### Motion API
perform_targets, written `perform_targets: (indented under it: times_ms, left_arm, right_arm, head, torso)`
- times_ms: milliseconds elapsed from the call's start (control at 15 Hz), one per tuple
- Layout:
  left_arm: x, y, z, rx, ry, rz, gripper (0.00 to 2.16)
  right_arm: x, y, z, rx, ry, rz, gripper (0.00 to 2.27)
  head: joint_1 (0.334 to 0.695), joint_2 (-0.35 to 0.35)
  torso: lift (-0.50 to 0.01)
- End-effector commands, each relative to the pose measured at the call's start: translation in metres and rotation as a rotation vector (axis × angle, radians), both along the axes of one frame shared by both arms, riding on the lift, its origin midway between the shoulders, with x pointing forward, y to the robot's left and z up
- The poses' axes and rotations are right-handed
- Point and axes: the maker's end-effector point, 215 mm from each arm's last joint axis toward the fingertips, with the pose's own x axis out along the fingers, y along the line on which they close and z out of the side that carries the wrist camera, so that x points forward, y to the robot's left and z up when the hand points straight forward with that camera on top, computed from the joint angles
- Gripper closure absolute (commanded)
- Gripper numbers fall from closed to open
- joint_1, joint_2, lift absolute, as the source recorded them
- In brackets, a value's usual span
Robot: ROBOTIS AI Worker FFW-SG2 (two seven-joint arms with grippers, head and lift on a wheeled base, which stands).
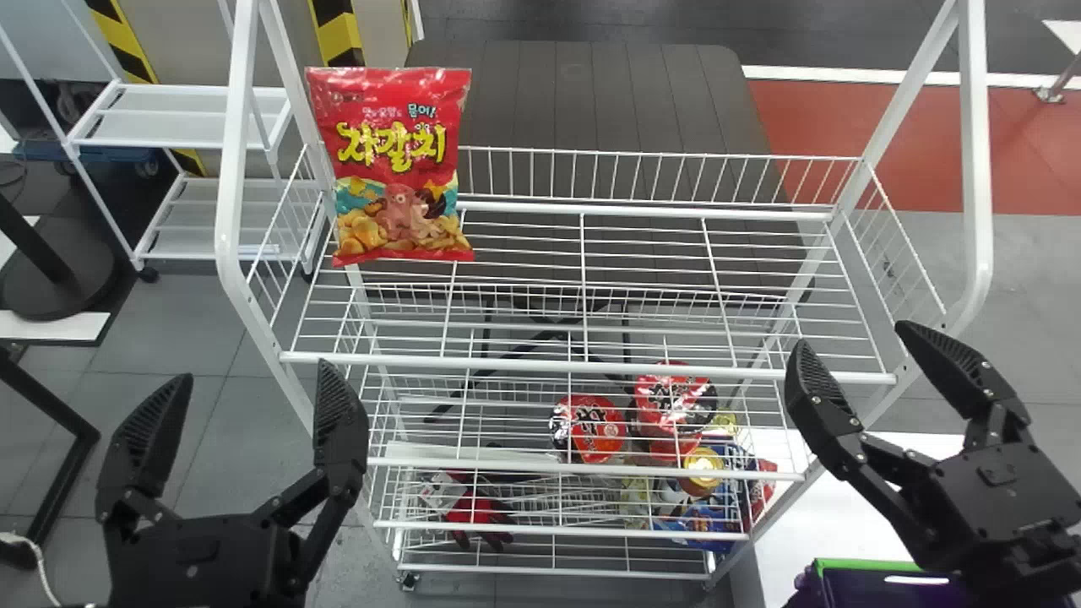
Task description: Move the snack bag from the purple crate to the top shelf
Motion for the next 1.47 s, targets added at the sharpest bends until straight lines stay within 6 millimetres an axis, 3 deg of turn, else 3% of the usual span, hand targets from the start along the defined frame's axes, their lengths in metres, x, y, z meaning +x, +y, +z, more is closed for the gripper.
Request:
perform_targets:
  times_ms: [0,1067,1400]
  left_arm:
    - [0.0005,0.0000,-0.0002,0.000,-0.002,0.000,0.09]
    - [0.0005,-0.0039,-0.0038,-0.006,0.012,-0.002,0.08]
    - [-0.0002,-0.0032,-0.0017,-0.009,0.010,0.004,0.08]
  right_arm:
    - [0.0003,-0.0008,-0.0009,0.000,0.001,-0.001,0.16]
    - [0.0010,-0.0027,-0.0028,-0.001,0.012,0.004,0.16]
    - [0.0001,0.0011,0.0063,-0.004,-0.012,0.027,0.16]
  head:
    - [0.695,-0.015]
    - [0.695,-0.026]
    - [0.695,-0.016]
  torso:
    - [0.000]
    - [0.000]
    - [0.000]
